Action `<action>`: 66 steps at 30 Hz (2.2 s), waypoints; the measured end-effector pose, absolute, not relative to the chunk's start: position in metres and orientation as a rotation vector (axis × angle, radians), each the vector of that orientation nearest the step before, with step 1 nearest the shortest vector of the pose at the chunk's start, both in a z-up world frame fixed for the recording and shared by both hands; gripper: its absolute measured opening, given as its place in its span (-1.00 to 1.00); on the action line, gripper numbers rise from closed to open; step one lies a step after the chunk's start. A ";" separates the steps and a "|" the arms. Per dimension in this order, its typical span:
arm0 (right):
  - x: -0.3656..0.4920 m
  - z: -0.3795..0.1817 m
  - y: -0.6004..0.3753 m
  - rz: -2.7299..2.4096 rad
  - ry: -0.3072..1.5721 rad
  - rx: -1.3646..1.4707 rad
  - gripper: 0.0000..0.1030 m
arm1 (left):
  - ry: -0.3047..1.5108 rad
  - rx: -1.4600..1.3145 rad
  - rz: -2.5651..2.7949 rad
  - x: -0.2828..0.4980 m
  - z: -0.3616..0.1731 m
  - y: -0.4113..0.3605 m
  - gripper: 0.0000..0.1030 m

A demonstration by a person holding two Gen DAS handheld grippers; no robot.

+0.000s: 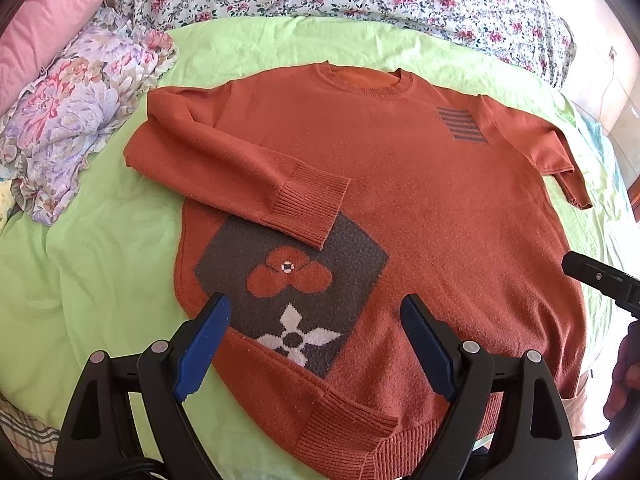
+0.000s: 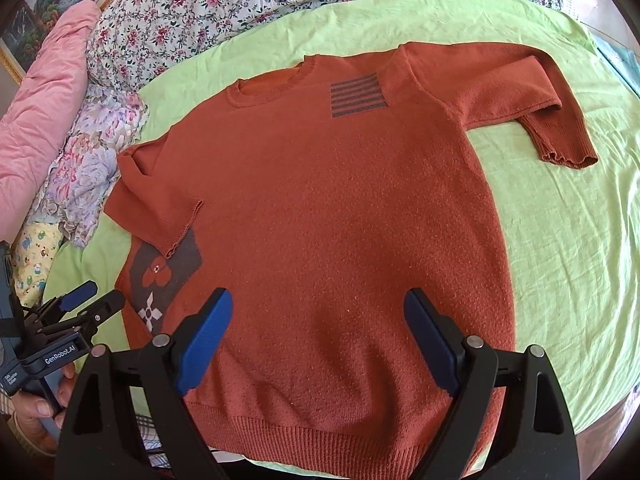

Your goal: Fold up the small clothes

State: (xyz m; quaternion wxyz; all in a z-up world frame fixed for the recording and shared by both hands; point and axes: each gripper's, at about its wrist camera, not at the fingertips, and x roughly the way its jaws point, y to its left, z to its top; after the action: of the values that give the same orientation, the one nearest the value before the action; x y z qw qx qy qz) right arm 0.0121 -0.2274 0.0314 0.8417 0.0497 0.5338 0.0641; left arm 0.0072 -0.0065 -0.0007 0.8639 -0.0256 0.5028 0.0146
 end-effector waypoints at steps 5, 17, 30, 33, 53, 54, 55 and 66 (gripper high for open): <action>0.014 0.027 -0.227 0.133 1.144 0.107 0.70 | 1.077 -0.039 0.034 0.011 -0.003 -0.007 0.70; 0.018 0.025 -0.224 0.149 1.147 0.101 0.70 | 1.054 -0.040 0.025 0.020 -0.006 -0.012 0.70; 0.022 0.026 -0.224 0.134 1.185 0.097 0.70 | 1.075 -0.055 0.013 0.029 -0.009 -0.017 0.70; 0.024 0.026 -0.225 0.137 1.182 0.094 0.70 | 1.084 -0.061 0.010 0.031 -0.009 -0.017 0.70; 0.038 0.033 -0.262 0.082 1.132 0.156 0.70 | 1.106 -0.080 0.012 0.061 -0.016 -0.022 0.70; 0.039 0.033 -0.264 0.079 1.130 0.162 0.70 | 1.107 -0.084 0.015 0.063 -0.016 -0.021 0.70; 0.041 0.034 -0.268 0.080 1.127 0.177 0.70 | 1.107 -0.085 0.017 0.065 -0.016 -0.021 0.70; 0.069 0.041 -0.350 -0.065 1.061 0.256 0.70 | 1.107 -0.112 0.053 0.106 -0.017 -0.010 0.70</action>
State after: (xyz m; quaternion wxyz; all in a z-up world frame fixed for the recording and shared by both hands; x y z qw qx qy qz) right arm 0.0690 -0.3504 0.0412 0.8543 0.1218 0.5044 -0.0307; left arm 0.1056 -0.0096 -0.0171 0.8490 -0.0531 0.5252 0.0249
